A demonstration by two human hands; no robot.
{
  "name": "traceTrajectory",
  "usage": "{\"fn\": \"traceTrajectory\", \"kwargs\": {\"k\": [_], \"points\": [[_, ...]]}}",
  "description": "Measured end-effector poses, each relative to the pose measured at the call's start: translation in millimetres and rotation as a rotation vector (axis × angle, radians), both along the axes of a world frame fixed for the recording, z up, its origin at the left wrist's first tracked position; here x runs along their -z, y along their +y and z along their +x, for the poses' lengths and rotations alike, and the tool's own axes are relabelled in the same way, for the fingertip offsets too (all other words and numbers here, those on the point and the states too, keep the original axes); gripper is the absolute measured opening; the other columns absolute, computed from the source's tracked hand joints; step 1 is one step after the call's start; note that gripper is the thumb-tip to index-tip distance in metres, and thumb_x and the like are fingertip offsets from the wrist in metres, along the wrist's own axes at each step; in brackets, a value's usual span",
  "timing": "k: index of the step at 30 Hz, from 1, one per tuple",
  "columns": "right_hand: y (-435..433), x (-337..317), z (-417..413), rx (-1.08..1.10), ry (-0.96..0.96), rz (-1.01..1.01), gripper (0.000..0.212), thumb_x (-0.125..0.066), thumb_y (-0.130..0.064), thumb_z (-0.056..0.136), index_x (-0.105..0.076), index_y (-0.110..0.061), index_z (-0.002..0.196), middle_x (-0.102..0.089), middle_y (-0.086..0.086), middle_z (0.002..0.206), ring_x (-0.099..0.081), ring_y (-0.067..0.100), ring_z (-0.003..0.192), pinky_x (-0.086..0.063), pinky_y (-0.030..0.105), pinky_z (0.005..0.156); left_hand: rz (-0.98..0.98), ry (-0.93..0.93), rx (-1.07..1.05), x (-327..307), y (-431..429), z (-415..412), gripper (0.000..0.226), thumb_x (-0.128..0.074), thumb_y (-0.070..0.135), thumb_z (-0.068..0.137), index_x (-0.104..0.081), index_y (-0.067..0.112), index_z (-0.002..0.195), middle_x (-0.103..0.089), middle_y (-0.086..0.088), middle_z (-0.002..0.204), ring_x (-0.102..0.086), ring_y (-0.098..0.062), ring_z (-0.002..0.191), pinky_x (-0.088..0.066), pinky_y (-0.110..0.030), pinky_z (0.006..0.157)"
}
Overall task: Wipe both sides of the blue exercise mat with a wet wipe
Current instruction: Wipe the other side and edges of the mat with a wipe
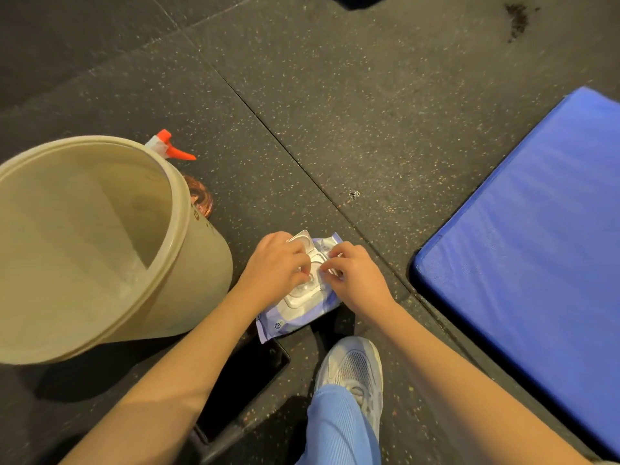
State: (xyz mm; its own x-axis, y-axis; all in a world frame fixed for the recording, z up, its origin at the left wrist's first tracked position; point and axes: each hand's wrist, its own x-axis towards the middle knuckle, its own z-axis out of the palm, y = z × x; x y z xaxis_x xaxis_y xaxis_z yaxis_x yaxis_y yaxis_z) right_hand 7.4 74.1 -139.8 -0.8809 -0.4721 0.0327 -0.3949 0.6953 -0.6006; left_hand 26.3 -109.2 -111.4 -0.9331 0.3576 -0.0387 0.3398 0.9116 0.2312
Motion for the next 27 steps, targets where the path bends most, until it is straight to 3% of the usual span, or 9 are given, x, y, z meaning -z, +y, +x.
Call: {"fn": "traceTrajectory", "kwargs": {"k": [6, 10, 14, 18, 21, 27], "points": [[-3, -8, -2, -0.06, 0.049, 0.108, 0.014, -0.062, -0.02, 0.089, -0.074, -0.014, 0.092, -0.059, 0.004, 0.104, -0.05, 0.027, 0.09, -0.044, 0.036, 0.066, 0.091, -0.041, -0.108, 7, -29, 37, 0.016, -0.065, 0.039, 0.081, -0.067, 0.025, 0.073, -0.057, 0.011, 0.087, -0.042, -0.013, 0.091, -0.031, -0.028, 0.085], [-12, -12, -1, -0.05, 0.136, 0.159, 0.008, -0.077, -0.014, 0.07, -0.069, -0.011, 0.068, -0.058, 0.007, 0.08, -0.053, 0.03, 0.068, -0.032, 0.03, 0.051, 0.147, -0.147, -0.241, 5, -28, 49, 0.022, -0.065, 0.041, 0.088, -0.058, 0.024, 0.074, -0.054, 0.013, 0.087, -0.042, -0.011, 0.094, -0.033, -0.029, 0.088], [-18, -14, 1, -0.142, 0.212, 0.21, 0.013, -0.08, -0.011, 0.062, -0.069, -0.017, 0.066, -0.056, 0.003, 0.076, -0.053, 0.027, 0.066, -0.027, 0.028, 0.054, 0.129, -0.153, -0.388, 5, -12, 38, 0.033, -0.066, 0.042, 0.088, -0.051, 0.023, 0.065, -0.048, 0.01, 0.076, -0.043, -0.016, 0.086, -0.034, -0.033, 0.087], [-24, -16, 0, -0.25, 0.187, 0.248, 0.019, -0.083, -0.011, 0.057, -0.07, -0.024, 0.061, -0.056, -0.004, 0.069, -0.054, 0.023, 0.063, -0.027, 0.025, 0.056, 0.175, -0.165, -0.508, 8, -4, 38, 0.021, -0.073, 0.031, 0.083, -0.056, 0.025, 0.093, -0.052, 0.009, 0.095, -0.045, -0.02, 0.098, -0.036, -0.033, 0.087], [-25, -22, -1, -0.282, 0.147, 0.286, 0.027, -0.086, -0.015, 0.053, -0.062, -0.025, 0.05, -0.054, -0.005, 0.064, -0.051, 0.021, 0.058, -0.025, 0.025, 0.053, 0.2, -0.19, -0.482, 11, -7, 40, 0.036, -0.072, 0.03, 0.084, -0.062, 0.026, 0.119, -0.052, 0.004, 0.111, -0.043, -0.021, 0.108, -0.038, -0.035, 0.092], [-32, -26, 0, -0.342, 0.135, 0.396, 0.034, -0.089, -0.018, 0.045, -0.056, -0.025, 0.043, -0.048, -0.007, 0.055, -0.046, 0.019, 0.052, -0.023, 0.025, 0.053, 0.244, -0.222, -0.471, 17, -13, 47, 0.04, -0.068, 0.032, 0.089, -0.061, 0.025, 0.127, -0.048, 0.004, 0.115, -0.041, -0.019, 0.11, -0.041, -0.035, 0.092]]}}
